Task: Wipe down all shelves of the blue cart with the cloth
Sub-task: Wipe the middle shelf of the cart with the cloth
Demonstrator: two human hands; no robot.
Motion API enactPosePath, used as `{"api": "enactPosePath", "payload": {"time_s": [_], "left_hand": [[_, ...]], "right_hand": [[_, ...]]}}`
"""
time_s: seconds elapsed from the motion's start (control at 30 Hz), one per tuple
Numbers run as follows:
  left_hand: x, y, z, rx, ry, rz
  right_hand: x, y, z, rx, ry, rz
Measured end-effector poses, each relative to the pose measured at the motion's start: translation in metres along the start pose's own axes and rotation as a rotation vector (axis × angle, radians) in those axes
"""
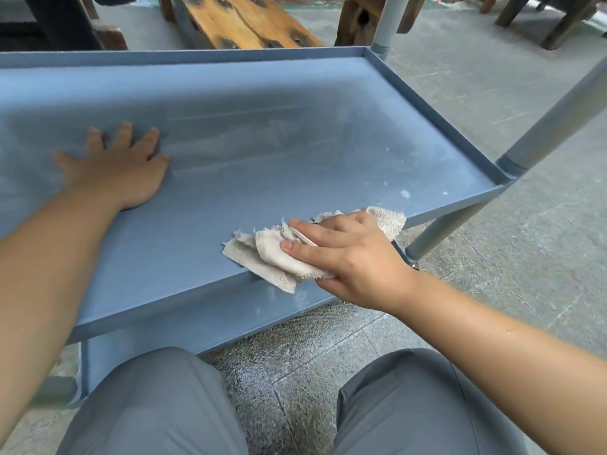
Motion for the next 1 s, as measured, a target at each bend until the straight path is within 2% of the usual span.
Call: {"api": "enactPosePath", "payload": {"time_s": [0.17,0.27,0.33,0.43,0.5,0.6,0.67,0.77,0.87,0.93,1.0], "left_hand": [[0.0,0.001,-0.001,0.013,-0.001,0.007],[0.001,0.0,-0.001,0.01,-0.005,0.018],[0.0,0.0,0.0,0.015,-0.004,0.017],[0.001,0.0,0.0,0.02,0.002,0.027],[0.002,-0.001,0.001,0.017,-0.003,0.034],[0.008,-0.006,0.009,0.025,-0.019,0.04],[0.012,-0.011,0.019,0.049,-0.051,0.066],[0.015,-0.013,0.029,0.042,-0.093,0.111],[0.019,-0.017,0.033,0.036,-0.109,0.159],[0.016,-0.017,0.03,0.053,-0.119,0.185],[0.012,-0.014,0.02,0.052,-0.055,0.152]], "right_hand": [[-0.003,0.004,-0.025,-0.166,0.146,-0.1],[-0.027,0.0,-0.049,-0.166,0.164,-0.22],[-0.055,-0.005,-0.07,-0.138,0.107,-0.287],[-0.102,-0.006,-0.099,-0.097,-0.036,-0.25],[-0.133,0.003,-0.114,-0.139,-0.178,-0.173],[-0.187,0.021,-0.139,-0.264,-0.595,0.019],[-0.213,0.032,-0.153,-0.354,-0.799,0.171],[-0.246,0.05,-0.142,-0.432,-0.959,0.337],[-0.287,0.045,-0.105,-0.357,-1.112,0.419],[-0.314,0.032,-0.077,-0.343,-1.131,0.491],[-0.329,0.014,-0.049,-0.337,-1.096,0.551]]}}
Point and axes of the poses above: each hand's wrist, its own z-axis towards the middle knuckle, its own y-axis out of the back of the hand, x = y × z, the point moved 9 cm from there along z, towards the middle knuckle, and after that the axes turned 8 degrees about -z, right-handed, at the moved point
